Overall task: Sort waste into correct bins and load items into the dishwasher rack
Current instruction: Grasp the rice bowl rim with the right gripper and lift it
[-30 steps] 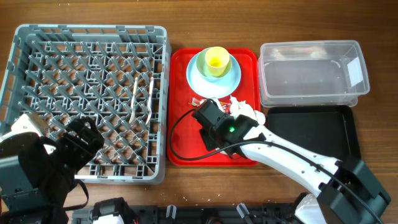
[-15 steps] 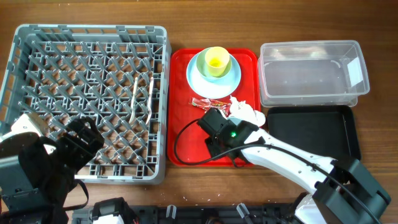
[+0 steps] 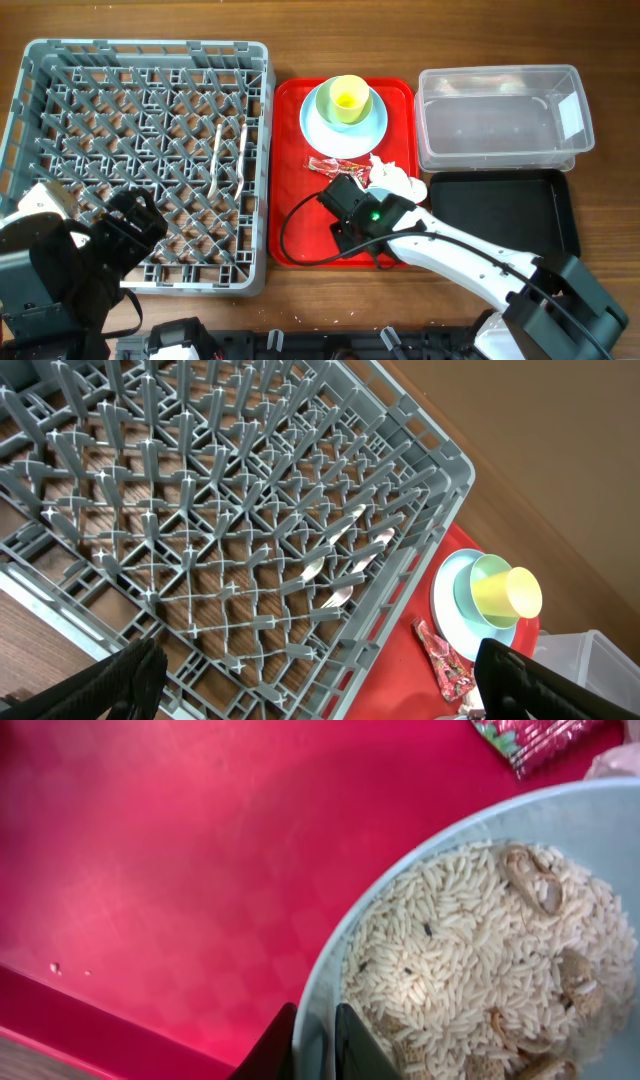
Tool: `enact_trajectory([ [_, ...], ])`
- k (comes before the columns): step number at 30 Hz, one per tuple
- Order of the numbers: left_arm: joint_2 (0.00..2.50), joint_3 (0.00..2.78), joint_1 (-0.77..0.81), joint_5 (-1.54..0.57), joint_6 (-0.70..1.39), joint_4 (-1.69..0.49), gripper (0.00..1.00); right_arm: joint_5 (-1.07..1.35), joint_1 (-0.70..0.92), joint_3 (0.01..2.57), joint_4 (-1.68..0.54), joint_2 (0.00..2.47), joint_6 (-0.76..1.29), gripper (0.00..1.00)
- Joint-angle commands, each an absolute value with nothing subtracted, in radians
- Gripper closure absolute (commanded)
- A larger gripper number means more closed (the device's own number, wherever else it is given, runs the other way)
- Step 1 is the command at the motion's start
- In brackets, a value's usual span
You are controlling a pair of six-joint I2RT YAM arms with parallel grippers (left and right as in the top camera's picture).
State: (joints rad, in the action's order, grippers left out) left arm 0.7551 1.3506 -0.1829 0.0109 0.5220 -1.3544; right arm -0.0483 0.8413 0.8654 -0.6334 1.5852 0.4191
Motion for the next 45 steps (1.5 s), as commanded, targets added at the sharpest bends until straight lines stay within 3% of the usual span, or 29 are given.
enact_trajectory([
  [1, 0.752, 1.358, -0.189, 0.02, 0.532, -1.352, 0.0, -0.043, 0.844, 0.856, -0.645, 1.591, 0.419, 0.86],
  [5, 0.752, 1.358, -0.189, 0.02, 0.532, -1.352, 0.0, -0.039, 0.844, 0.856, -0.644, 1.592, 0.419, 0.82],
  [9, 0.752, 1.358, -0.189, 0.02, 0.532, -1.352, 0.0, -0.041, 0.844, 0.857, -0.643, 1.591, 0.418, 0.96],
  [12, 0.752, 1.358, -0.189, 0.02, 0.532, -1.352, 0.0, -0.04, 0.844, 0.895, -0.679, 1.573, 0.417, 0.96],
  [17, 0.752, 1.358, -0.189, 0.02, 0.532, -1.352, 0.0, -0.044, 0.844, 1.054, -0.862, 1.507, 0.288, 0.96],
  [26, 0.752, 1.358, -0.189, 0.02, 0.532, -1.352, 0.0, -0.157, 0.783, 1.205, -1.092, 1.347, 0.385, 0.96],
  [31, 0.752, 1.358, -0.189, 0.02, 0.532, -1.352, 0.0, 0.026, 0.489, 1.202, -1.117, 1.261, 0.269, 0.96],
  [40, 0.752, 1.358, -0.189, 0.02, 0.532, -1.352, 0.0, 0.671, -0.139, 1.179, -1.108, 1.259, -0.118, 0.96],
  [45, 0.752, 1.358, -0.189, 0.02, 0.532, -1.352, 0.0, 0.886, -0.371, 1.048, -1.079, 1.259, -0.215, 0.96],
])
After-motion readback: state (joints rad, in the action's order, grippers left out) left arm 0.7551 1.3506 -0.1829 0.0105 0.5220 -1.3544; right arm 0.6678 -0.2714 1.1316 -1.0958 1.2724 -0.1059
